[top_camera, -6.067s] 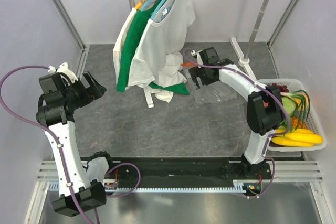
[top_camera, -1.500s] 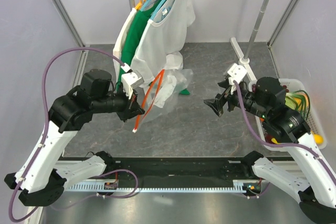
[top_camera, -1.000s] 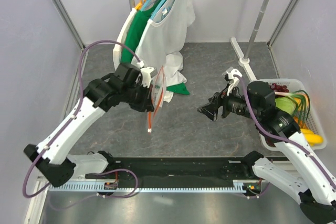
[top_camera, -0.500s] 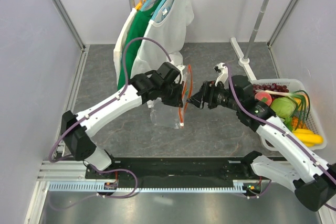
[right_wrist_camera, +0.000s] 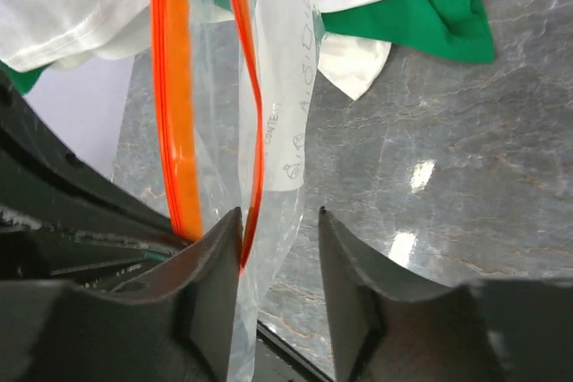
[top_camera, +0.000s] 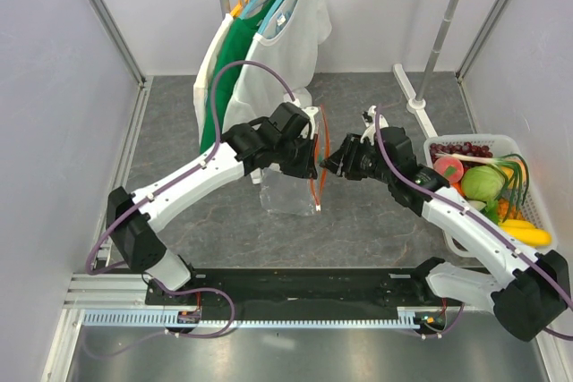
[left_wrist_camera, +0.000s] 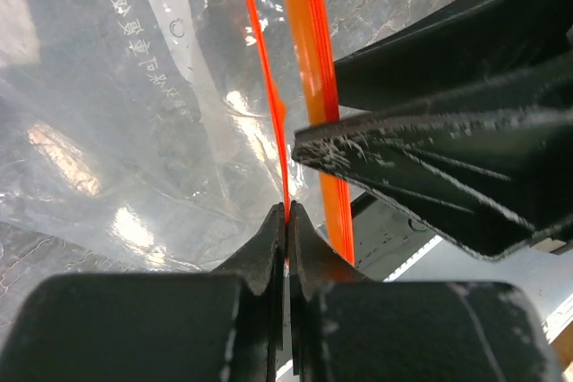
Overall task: Place the food in the zip-top bag and seal the zipper
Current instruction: Open the zipper of the food storage bag at the center of the board.
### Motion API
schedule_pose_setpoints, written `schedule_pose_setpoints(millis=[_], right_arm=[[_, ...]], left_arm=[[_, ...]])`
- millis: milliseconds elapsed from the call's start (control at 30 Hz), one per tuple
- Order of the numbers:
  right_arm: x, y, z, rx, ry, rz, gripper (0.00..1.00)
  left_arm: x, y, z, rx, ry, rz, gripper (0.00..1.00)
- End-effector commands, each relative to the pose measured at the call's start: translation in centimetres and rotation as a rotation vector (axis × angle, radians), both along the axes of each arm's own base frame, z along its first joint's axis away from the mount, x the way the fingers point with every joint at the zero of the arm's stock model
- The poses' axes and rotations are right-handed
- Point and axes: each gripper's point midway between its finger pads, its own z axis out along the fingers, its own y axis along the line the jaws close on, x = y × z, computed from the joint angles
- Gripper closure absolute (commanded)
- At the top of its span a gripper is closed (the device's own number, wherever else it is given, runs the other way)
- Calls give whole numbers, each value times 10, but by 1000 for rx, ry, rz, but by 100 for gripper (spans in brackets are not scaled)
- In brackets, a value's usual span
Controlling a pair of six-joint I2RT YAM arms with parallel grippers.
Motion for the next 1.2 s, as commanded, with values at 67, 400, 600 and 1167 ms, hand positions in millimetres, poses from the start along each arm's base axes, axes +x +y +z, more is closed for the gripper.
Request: schedule_pose_setpoints(millis=[67,400,600,1167], right_arm=[[13,7,8,60,-19,-33,65],[-18,-65,-8,-225,-15,-43,100],[-38,-67,9,-182,-94,64,100],[-50,-40,35,-16,-115,162,100]], left_arm=[[-10,-3,23,-84,-28,-43,98],[21,75,35,201,-358,-5,98],[6,68,19,216,-311,-159,97],[16,-15,63,-55,-197,-192,42]])
